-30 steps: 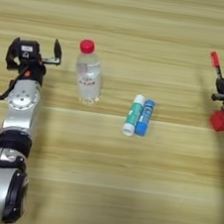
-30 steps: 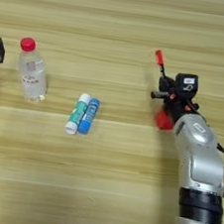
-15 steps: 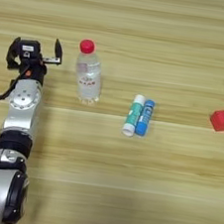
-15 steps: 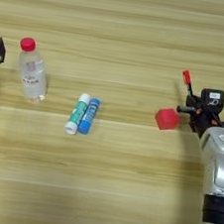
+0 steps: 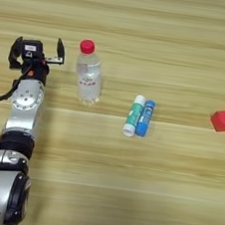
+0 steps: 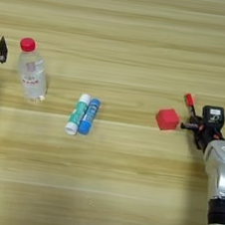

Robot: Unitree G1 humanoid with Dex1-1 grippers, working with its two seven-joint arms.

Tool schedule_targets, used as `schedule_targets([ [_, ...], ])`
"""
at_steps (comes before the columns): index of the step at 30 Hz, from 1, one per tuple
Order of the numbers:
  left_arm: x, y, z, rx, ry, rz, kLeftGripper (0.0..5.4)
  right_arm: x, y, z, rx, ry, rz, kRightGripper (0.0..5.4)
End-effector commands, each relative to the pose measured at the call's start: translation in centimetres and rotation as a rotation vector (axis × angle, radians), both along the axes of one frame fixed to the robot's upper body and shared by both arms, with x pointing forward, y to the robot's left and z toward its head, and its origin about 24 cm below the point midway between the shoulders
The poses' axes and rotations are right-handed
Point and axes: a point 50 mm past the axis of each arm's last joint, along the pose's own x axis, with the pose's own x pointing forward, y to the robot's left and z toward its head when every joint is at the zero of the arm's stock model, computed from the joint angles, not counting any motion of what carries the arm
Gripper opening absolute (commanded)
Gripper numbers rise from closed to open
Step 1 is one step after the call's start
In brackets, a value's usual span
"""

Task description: Move the objects on the table

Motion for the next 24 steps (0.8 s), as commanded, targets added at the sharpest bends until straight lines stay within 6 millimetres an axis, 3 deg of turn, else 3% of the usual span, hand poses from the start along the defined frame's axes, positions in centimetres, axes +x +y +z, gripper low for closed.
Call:
schedule_targets([
  [1, 0.0, -0.1, -0.2, 0.006, 0.019, 0.0, 5.4, 0.5, 0.3, 0.2, -0.007, -0.008, 0.019, 0.46],
  [8, -0.1, 0.0, -0.2, 0.007, 0.02, 0.0, 5.4, 0.7, 0.7, 0.6, 0.016, -0.041, 0.03, 1.4],
  [24, -0.1, 0.1, -0.3, 0.007, 0.022, 0.001, 5.4, 0.6, 1.8, 4.6, -0.017, -0.296, 0.044, 3.15],
])
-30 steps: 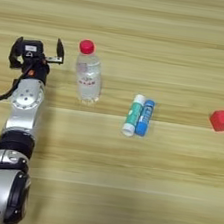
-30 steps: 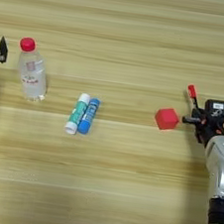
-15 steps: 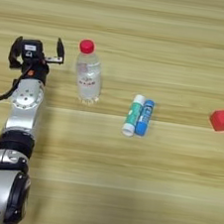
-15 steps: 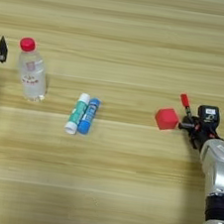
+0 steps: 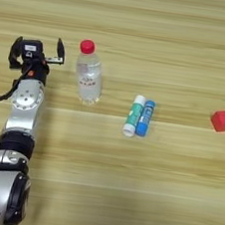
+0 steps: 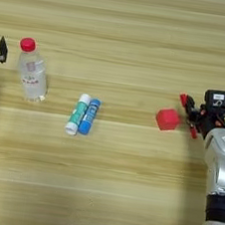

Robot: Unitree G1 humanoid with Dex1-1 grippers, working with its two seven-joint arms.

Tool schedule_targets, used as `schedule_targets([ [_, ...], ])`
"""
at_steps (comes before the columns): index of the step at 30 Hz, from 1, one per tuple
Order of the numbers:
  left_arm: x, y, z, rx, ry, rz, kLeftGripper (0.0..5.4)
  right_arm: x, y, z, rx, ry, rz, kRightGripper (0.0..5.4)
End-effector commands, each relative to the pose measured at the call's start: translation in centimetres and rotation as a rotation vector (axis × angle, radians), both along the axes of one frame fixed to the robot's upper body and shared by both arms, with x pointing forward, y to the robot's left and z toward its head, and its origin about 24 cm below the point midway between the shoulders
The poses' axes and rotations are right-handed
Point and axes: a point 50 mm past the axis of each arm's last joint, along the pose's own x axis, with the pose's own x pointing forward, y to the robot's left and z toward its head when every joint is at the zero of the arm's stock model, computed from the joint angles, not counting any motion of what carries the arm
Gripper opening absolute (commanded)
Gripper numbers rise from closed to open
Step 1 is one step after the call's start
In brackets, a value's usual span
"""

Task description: Move the objects on the table

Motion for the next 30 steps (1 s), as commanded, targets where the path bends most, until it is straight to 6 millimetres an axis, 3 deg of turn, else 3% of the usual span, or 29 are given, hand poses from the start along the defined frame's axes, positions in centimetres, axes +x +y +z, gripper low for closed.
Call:
schedule_targets([
  [1, -0.1, 0.1, -0.3, 0.008, 0.022, 0.001, 5.4, -0.2, 1.0, 1.0, 0.014, -0.069, 0.051, 3.27],
  [8, -0.1, 0.1, -0.3, 0.008, 0.022, 0.001, 5.4, -1.0, 5.5, 1.8, -0.017, -0.138, 0.268, 3.94],
  [22, -0.1, 0.0, -0.3, 0.008, 0.02, 0.0, 5.4, -1.1, 11.4, 1.4, -0.051, -0.11, 0.506, 5.36],
  [30, -0.2, -0.1, -0.3, 0.007, 0.02, -0.001, 5.4, -0.7, 13.5, 0.3, -0.069, -0.048, 0.58, 5.36],
])
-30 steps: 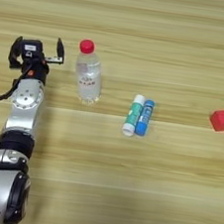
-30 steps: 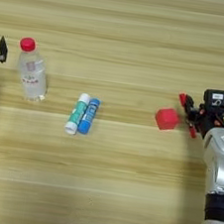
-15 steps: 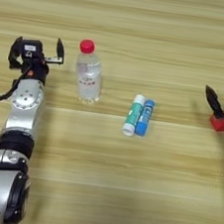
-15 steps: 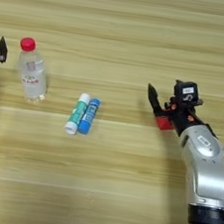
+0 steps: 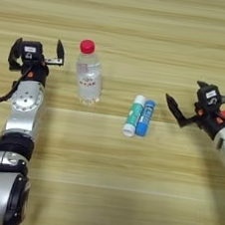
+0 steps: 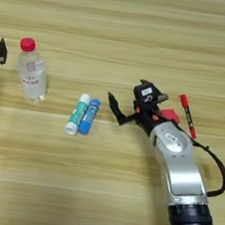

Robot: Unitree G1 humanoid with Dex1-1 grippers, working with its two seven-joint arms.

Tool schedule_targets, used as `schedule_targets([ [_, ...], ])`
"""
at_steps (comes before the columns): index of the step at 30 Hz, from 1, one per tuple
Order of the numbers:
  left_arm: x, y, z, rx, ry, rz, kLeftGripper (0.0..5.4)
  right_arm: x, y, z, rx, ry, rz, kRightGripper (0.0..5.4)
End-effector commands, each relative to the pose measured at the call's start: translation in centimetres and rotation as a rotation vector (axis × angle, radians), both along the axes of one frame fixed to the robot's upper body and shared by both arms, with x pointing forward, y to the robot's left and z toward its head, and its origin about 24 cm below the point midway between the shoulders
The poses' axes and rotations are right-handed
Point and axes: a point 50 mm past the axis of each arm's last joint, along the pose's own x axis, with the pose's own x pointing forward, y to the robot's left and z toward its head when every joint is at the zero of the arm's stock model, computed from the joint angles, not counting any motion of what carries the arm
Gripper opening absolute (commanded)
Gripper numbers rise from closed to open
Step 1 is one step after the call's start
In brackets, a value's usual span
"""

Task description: Move the objects on the table

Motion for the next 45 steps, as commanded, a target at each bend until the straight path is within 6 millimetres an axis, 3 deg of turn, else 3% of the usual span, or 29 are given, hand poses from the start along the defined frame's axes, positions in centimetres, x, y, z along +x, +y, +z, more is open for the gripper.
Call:
schedule_targets([
  [1, 0.0, -0.1, -0.1, 0.008, 0.015, -0.002, 5.4, 0.3, 1.1, -0.3, -0.013, 0.025, 0.04, 5.36],
  [12, -0.1, -0.2, -0.1, 0.008, 0.013, -0.002, 5.4, 0.4, 3.7, -1.7, -0.032, 0.081, 0.124, 5.36],
  [21, -0.1, -0.2, -0.1, 0.007, 0.013, -0.002, 5.4, 0.3, 4.5, -2.9, -0.046, 0.119, 0.142, 5.36],
  [36, -0.1, -0.1, -0.1, 0.006, 0.013, -0.002, 5.4, 0.3, 4.1, -3.8, -0.096, 0.143, 0.122, 5.36],
  [45, -0.1, -0.1, -0.1, 0.007, 0.014, -0.003, 5.4, 0.1, 3.1, -3.1, -0.101, 0.131, 0.106, 5.36],
])
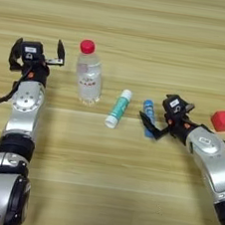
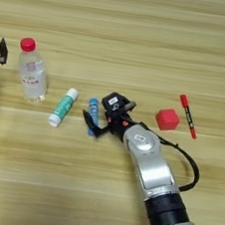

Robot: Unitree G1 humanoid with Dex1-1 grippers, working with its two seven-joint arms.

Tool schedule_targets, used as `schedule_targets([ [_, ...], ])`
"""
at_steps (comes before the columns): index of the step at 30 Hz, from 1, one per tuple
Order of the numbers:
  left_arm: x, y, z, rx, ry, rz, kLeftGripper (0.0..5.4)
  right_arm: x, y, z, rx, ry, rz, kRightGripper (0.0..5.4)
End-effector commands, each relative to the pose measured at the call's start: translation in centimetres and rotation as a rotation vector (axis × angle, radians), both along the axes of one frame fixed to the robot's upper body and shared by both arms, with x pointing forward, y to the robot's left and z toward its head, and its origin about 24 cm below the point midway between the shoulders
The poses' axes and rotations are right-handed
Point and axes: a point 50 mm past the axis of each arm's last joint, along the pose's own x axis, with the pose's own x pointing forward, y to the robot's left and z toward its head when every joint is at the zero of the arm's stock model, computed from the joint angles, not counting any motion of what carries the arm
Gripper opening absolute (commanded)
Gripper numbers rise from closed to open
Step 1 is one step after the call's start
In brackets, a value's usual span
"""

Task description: Move the objects on the table

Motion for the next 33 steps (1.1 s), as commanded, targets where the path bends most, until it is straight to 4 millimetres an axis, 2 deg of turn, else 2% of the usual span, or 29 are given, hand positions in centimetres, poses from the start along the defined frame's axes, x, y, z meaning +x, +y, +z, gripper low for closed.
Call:
schedule_targets([
  [1, 0.0, 0.0, 0.0, 0.01, 0.013, -0.001, 5.4, -0.1, -0.5, 0.5, -0.003, -0.001, -0.006, 5.36],
  [10, 0.0, 0.0, 0.0, 0.011, 0.014, -0.001, 5.4, 0.0, -0.9, 0.6, -0.004, -0.003, -0.024, 5.36],
  [16, 0.0, 0.0, 0.0, 0.011, 0.014, -0.001, 5.4, -0.7, -0.6, -0.1, 0.011, 0.057, -0.018, 5.36],
  [24, 0.0, 0.0, -0.1, 0.01, 0.014, 0.0, 5.4, -1.4, -0.5, 0.2, 0.043, 0.071, -0.018, 5.36],
  [33, 0.0, -0.1, 0.0, 0.01, 0.014, 0.0, 5.4, -1.5, -1.4, -1.1, 0.032, 0.127, -0.075, 5.36],
])
